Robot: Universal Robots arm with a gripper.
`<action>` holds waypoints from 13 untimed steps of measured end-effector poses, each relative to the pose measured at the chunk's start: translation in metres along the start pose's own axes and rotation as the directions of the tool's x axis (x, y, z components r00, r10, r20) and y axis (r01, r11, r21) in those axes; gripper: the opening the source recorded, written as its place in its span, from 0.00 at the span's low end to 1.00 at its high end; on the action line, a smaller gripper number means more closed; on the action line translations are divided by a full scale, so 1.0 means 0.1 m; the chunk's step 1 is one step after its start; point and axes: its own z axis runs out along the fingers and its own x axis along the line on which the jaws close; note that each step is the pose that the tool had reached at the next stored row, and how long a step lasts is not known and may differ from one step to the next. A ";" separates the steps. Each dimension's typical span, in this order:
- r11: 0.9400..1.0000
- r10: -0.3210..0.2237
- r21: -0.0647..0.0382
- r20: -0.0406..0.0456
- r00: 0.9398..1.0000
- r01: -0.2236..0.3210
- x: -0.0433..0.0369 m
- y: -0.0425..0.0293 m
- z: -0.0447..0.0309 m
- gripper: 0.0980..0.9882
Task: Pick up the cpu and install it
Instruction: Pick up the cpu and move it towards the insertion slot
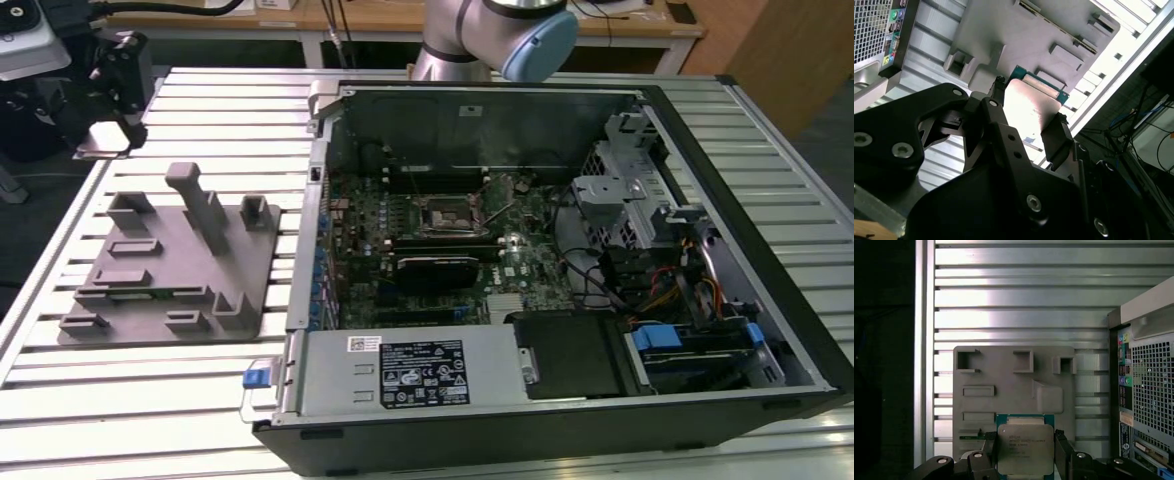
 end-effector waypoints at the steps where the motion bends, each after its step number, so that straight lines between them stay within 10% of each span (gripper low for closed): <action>1: 1.000 0.000 0.000 0.000 1.000 0.000 -0.001 0.001 -0.008 0.50; 13: 1.000 0.000 0.000 0.000 1.000 0.000 -0.012 0.006 -0.134 0.50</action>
